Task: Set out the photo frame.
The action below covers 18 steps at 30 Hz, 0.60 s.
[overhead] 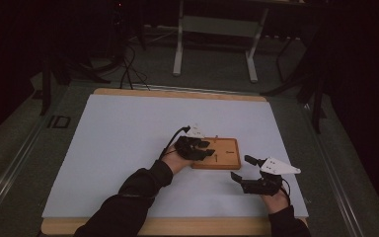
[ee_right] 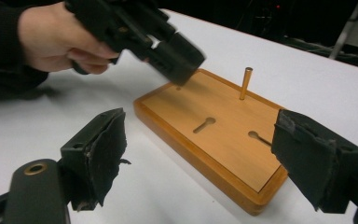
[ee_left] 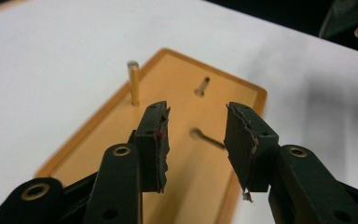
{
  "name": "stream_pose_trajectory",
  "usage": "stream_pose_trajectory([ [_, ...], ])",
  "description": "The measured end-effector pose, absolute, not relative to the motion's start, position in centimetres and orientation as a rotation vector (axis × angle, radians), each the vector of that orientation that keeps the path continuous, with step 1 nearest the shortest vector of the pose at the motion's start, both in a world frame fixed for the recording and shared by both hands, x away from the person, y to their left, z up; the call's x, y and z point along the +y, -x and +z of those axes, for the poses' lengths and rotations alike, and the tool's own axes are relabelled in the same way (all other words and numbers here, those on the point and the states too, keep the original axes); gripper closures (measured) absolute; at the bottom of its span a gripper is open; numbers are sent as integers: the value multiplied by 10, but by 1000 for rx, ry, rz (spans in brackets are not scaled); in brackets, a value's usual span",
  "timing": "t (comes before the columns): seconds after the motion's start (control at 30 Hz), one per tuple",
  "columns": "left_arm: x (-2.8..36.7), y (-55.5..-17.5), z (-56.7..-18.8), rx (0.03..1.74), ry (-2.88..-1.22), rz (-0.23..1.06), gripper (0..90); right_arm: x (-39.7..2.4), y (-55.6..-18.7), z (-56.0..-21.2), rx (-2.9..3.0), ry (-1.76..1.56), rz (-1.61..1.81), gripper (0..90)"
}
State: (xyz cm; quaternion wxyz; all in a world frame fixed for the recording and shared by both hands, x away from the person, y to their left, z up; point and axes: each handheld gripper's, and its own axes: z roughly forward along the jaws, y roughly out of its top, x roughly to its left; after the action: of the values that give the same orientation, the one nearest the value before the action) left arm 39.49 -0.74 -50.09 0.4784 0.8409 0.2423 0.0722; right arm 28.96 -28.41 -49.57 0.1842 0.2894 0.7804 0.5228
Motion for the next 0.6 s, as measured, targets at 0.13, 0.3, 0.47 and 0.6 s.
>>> stream_pose_trajectory([
  [0.13, -13, -407, -503, 612, -2057, 227, 596, -284, -289, -496, 2207, -814, 1511, 176],
  [0.3, -20, -420, -505, 602, -2068, 252, 617, -285, -289, -495, 2209, -841, 1539, 175],
  [0.47, -29, -431, -510, 596, -2084, 272, 658, -285, -289, -494, 2196, -896, 1516, 133],
  [0.6, -33, -437, -512, 587, -2092, 288, 688, -286, -289, -493, 2175, -894, 1518, 108],
])
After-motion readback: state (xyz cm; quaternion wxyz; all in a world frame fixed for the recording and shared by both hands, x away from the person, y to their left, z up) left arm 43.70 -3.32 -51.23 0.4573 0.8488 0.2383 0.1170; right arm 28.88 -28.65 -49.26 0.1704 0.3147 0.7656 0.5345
